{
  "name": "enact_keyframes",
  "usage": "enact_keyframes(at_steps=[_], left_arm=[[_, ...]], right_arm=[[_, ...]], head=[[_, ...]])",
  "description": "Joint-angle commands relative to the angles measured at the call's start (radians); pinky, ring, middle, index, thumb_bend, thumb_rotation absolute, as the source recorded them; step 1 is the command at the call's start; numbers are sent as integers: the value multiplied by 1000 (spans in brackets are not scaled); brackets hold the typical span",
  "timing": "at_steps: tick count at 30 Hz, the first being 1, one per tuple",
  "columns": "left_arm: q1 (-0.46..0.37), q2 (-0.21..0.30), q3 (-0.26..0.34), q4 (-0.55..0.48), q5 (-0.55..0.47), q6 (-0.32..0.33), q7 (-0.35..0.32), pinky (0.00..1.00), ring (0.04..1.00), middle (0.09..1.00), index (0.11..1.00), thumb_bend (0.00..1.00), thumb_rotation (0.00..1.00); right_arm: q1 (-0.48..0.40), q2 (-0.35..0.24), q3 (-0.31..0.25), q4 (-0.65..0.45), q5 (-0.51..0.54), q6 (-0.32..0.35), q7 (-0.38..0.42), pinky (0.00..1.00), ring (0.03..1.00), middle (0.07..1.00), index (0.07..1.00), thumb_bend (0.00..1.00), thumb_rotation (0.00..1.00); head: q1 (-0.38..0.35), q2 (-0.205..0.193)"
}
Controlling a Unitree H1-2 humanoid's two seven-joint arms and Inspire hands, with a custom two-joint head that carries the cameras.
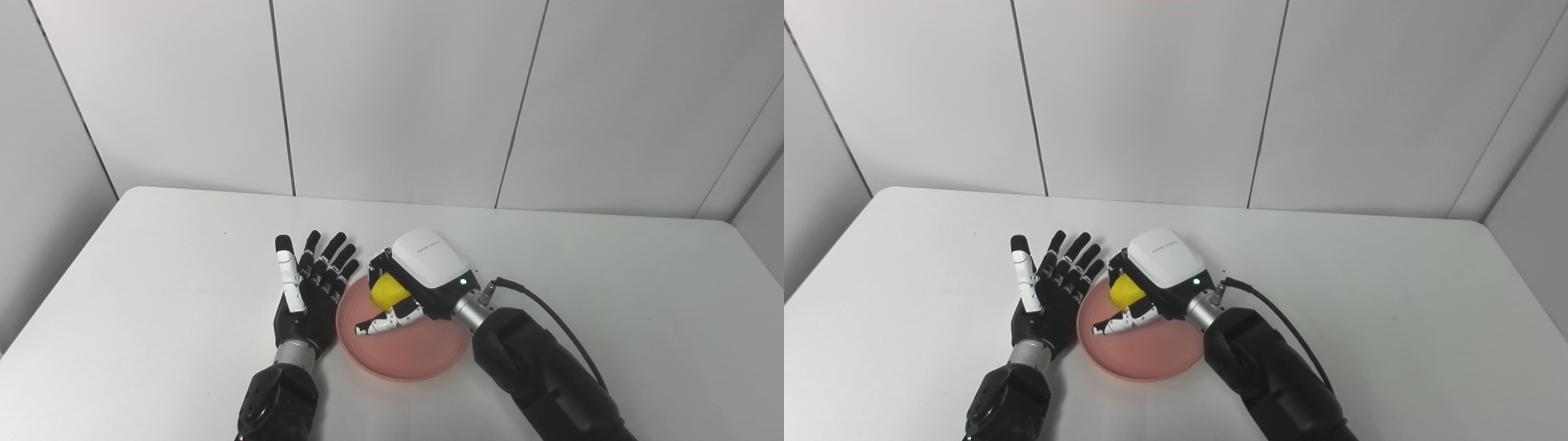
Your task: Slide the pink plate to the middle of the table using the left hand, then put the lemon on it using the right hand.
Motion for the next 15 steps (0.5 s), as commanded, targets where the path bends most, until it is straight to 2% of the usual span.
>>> enact_keyframes(at_steps=[1, 2, 5, 15], left_arm=[[47, -36, 6, 58, 21, 51, 47, 897, 867, 870, 987, 876, 892], [48, -34, 3, 60, 25, 49, 45, 896, 868, 870, 988, 877, 892], [48, -32, 2, 64, 28, 45, 44, 869, 855, 866, 984, 886, 892], [44, -34, 4, 63, 19, 47, 41, 893, 875, 896, 981, 878, 899]], right_arm=[[-29, -6, -5, -26, 3, -26, -7, 247, 327, 394, 435, 582, 560], [-26, -7, -5, -19, 2, -32, -18, 249, 330, 396, 435, 582, 558], [-23, -9, -3, -3, 3, -46, -37, 187, 243, 309, 338, 585, 553], [-9, -12, 1, 13, 8, -65, -52, 217, 291, 362, 395, 596, 633]], head=[[1, 1], [2, -1], [1, -1], [1, 4]])
